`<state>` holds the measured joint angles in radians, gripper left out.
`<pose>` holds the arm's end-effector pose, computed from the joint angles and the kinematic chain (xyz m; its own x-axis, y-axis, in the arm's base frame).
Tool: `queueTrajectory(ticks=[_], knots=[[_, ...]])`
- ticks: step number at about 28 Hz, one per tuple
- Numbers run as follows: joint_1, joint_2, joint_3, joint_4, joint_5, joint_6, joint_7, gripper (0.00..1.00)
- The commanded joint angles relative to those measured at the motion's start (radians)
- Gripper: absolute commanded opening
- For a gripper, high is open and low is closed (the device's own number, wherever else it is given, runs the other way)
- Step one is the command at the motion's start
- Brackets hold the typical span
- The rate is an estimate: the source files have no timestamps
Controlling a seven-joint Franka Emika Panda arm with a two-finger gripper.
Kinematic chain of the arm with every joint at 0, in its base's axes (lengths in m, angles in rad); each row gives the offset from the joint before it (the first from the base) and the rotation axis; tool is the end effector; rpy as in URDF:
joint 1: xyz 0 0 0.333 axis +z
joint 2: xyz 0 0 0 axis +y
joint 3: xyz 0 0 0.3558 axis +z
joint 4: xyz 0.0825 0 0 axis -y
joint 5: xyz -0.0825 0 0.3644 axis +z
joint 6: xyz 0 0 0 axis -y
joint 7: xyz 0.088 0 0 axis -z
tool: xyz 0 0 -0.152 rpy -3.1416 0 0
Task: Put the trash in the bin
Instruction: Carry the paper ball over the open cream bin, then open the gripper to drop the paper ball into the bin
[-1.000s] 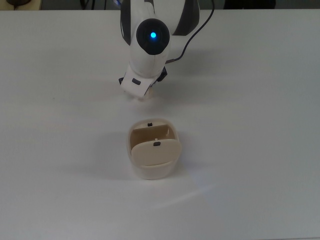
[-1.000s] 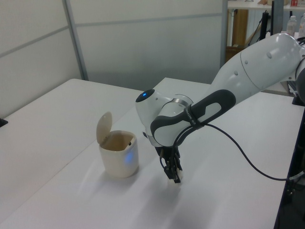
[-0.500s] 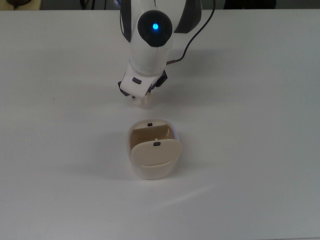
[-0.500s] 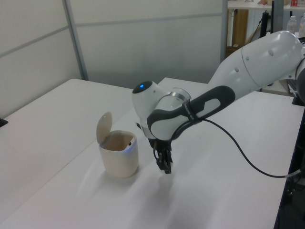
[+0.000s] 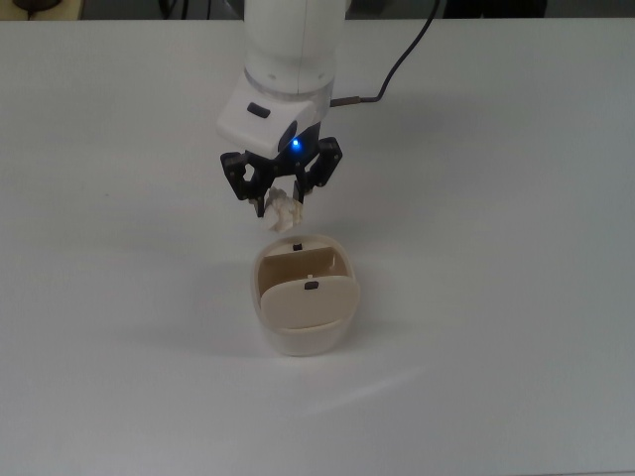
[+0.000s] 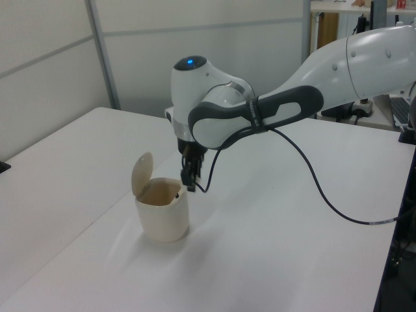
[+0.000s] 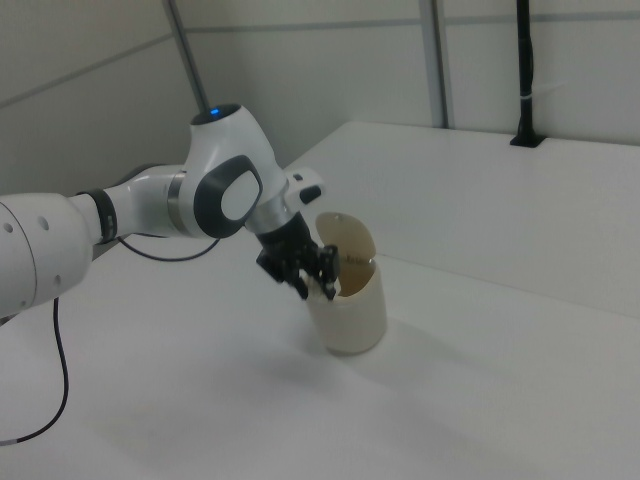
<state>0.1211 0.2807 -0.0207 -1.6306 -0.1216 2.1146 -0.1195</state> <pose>0.6635 0.0579 0.4777 0.9430 0.2784 0.1823 0.2548 -0.9564 0.1428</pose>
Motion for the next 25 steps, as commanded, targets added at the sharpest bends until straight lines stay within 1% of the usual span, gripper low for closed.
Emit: queueTrajectory(ticks=[1, 3, 4, 6, 9, 15, 16, 19, 22, 25], knots=[[0.009, 0.018, -0.007, 0.014, -0.018, 0.174, 0.093, 0.54], [0.009, 0.034, -0.007, 0.012, -0.018, 0.217, 0.109, 0.63], [0.009, 0.041, -0.005, 0.012, -0.018, 0.232, 0.115, 0.72], [0.012, 0.061, -0.005, 0.012, -0.018, 0.249, 0.144, 1.00], [0.014, 0.063, -0.005, 0.014, -0.018, 0.249, 0.170, 1.00], [0.011, 0.038, -0.005, 0.012, -0.004, 0.217, 0.212, 1.00], [0.009, 0.031, -0.008, 0.014, -0.006, 0.156, 0.213, 1.00], [0.008, 0.009, -0.008, 0.017, -0.006, 0.055, 0.212, 1.00], [0.008, -0.029, -0.008, 0.017, -0.006, -0.074, 0.210, 1.00], [0.009, -0.058, -0.007, 0.037, -0.004, -0.194, 0.213, 1.00]])
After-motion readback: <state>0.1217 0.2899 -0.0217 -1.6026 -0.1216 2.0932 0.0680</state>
